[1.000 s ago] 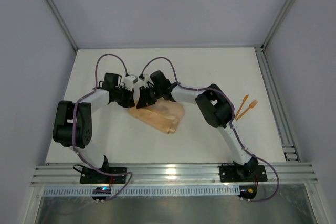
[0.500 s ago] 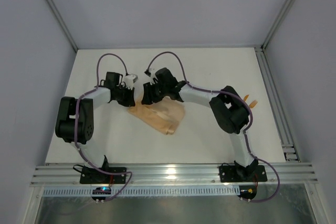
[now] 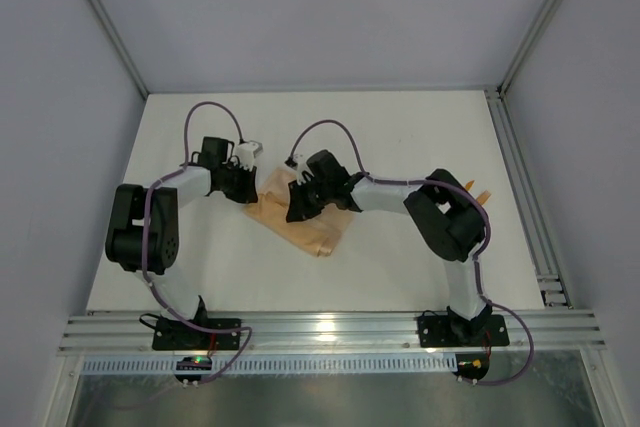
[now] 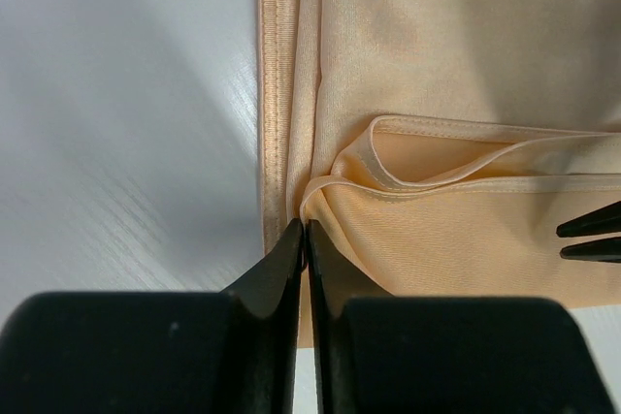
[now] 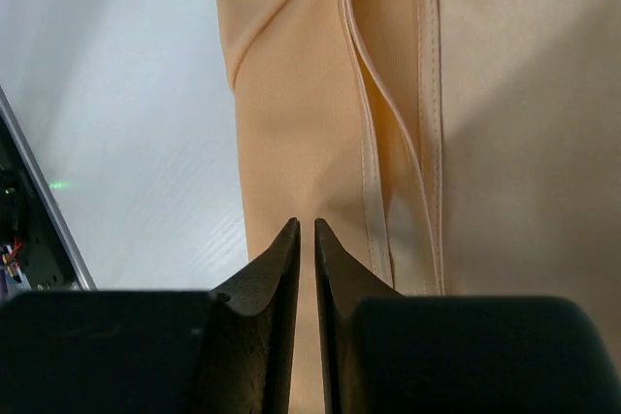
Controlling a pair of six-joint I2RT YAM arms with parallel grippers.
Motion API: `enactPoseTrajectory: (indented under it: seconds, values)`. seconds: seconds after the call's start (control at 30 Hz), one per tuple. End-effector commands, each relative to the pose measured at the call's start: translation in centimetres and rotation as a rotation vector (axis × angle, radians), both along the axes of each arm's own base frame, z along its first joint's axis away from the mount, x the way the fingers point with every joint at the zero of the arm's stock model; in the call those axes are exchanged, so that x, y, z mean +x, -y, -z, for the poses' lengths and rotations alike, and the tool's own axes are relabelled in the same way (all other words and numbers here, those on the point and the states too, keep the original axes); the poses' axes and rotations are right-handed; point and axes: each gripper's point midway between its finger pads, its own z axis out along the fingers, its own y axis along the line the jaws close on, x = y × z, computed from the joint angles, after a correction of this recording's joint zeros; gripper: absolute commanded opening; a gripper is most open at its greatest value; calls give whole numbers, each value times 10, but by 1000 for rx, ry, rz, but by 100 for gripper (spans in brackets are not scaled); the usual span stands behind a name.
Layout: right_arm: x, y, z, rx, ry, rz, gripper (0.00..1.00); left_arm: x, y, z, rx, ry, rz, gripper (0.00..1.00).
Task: Fold the napkin into a case and place the utensils inside
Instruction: Fold the lower triangle-folded napkin at the center of the board.
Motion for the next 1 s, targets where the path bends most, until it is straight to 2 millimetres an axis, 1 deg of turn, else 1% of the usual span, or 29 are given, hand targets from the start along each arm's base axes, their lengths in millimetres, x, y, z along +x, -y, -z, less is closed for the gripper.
enactPoseTrajectory:
  seconds: [0.0, 0.07, 0.17, 0.23, 0.27, 0.33, 0.4, 0.43, 0.57, 0.6, 0.67, 0.7, 0.77, 0.83, 0.87, 0.9, 0.93, 0.97]
  values:
    - [-6, -2, -9, 25, 45, -34, 15, 11, -4, -2, 27, 28, -28, 7]
    - [-5, 4, -2, -3, 53, -25, 14, 11, -4, -1, 29, 28, -31, 8]
    - [-4, 13, 13, -65, 43, 0, 13, 12, -5, -2, 32, 30, -33, 11]
    - [-3, 19, 21, -95, 42, 28, 11, 11, -5, -3, 34, 31, -34, 14]
    - [0, 26, 27, -125, 53, 57, 10, 12, -6, -5, 35, 36, -35, 14]
    - [0, 30, 31, -141, 55, 74, 9, 12, -5, -6, 34, 39, -36, 15]
    - [-1, 30, 32, -140, 47, 68, 9, 12, -5, -9, 28, 41, -33, 19]
    - [-2, 29, 32, -136, 45, 64, 9, 11, -3, -10, 20, 40, -29, 25]
    - [-5, 23, 29, -101, 32, 46, 9, 9, 7, -35, -39, 78, 10, 33]
    - [-3, 21, 26, -89, 35, 43, 9, 8, 11, -49, -64, 109, 26, 36]
    - [-3, 18, 23, -73, 32, 46, 9, 6, 15, -61, -82, 139, 51, 37]
    - [-3, 17, 21, -62, 25, 44, 9, 3, 18, -72, -101, 162, 68, 38]
    - [-1, 15, 18, -32, 14, 54, 9, -1, 19, -77, -113, 177, 81, 38]
    - [-3, 16, 17, -13, -1, 57, 9, -5, 22, -81, -97, 196, 95, 35]
    - [0, 16, 15, -4, -8, 70, 9, -7, 23, -79, -73, 202, 114, 33]
    - [0, 16, 15, 0, -12, 70, 9, -9, 24, -74, -49, 201, 127, 27]
    - [-2, 15, 14, 8, -15, 65, 9, -11, 26, -66, -23, 186, 144, 25]
    - [0, 15, 13, 15, -17, 67, 9, -18, 36, -59, -11, 165, 181, 23]
